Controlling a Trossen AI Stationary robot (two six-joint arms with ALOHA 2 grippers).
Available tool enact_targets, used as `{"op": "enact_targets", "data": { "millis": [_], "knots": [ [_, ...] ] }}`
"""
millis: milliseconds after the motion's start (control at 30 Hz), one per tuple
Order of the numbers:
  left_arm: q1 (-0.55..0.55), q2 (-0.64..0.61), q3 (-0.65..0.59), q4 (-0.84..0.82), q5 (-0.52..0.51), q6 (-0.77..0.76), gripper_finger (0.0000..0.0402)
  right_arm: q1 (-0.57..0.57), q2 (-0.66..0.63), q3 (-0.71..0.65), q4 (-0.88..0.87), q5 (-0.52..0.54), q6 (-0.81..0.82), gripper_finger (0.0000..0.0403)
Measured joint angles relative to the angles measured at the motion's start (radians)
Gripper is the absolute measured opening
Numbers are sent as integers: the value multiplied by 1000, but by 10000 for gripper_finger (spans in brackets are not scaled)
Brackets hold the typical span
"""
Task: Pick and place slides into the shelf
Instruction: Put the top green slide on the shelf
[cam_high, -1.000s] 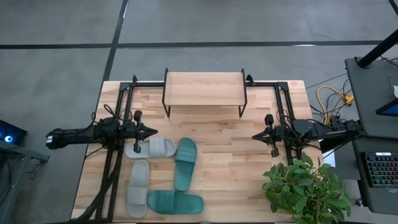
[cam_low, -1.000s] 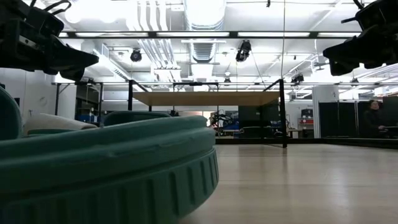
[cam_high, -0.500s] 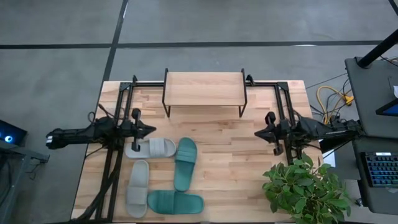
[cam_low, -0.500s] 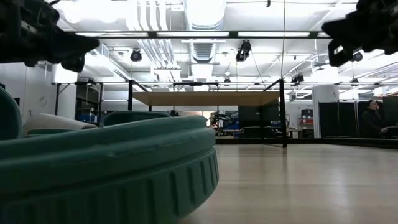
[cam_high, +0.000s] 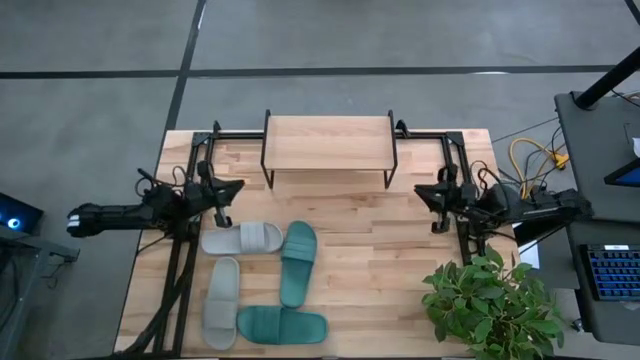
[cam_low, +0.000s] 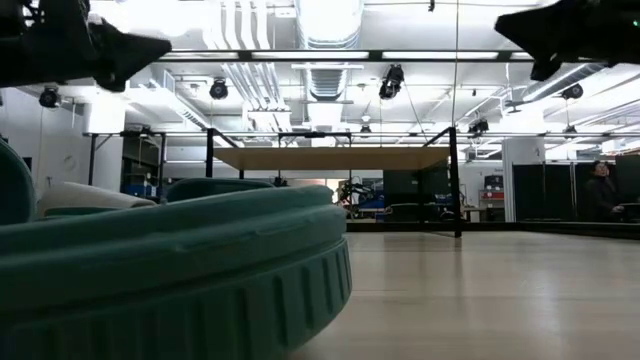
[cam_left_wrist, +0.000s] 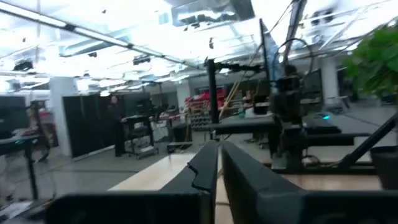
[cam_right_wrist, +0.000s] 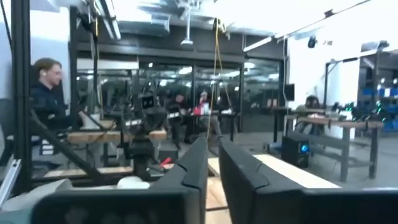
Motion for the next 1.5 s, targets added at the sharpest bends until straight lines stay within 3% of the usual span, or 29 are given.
{"op": "enact_targets", "data": {
  "millis": [200, 367, 567, 667, 733, 833, 1100, 1300, 1367, 1433, 1500],
  "knots": [
    [0, 178, 95, 90, 39, -7, 98, 0, 290, 175, -2, -73, -5, 109],
    [0, 295, 148, 173, 57, -8, 155, 0, 550, 389, -7, -42, -157, 140],
    [0, 384, 152, 242, 67, -8, 177, 0, 806, 599, -78, -19, -274, 148],
    [0, 414, 151, 242, 67, -8, 178, -6, 891, 696, -173, 100, -342, 148],
    [0, 436, 150, 250, 66, -7, 178, -25, 926, 736, -220, 194, -343, 148],
    [0, 458, 149, 259, 66, -7, 178, -71, 946, 753, -251, 206, -293, 145],
    [-1, 541, 147, 260, 65, -8, 178, -176, 946, 702, -250, -44, -183, 131],
    [-1, 608, 151, 268, 64, -27, 178, -187, 940, 699, -291, -43, -184, 127],
    [8, 615, 151, 361, 11, -193, 178, -198, 938, 697, -333, -43, -111, 129],
    [17, 609, 151, 478, -64, -231, 178, -221, 943, 692, -344, -42, -58, 130],
    [15, 603, 154, 512, -69, -243, 178, -236, 945, 692, -343, -44, 6, 129]
  ]
}}
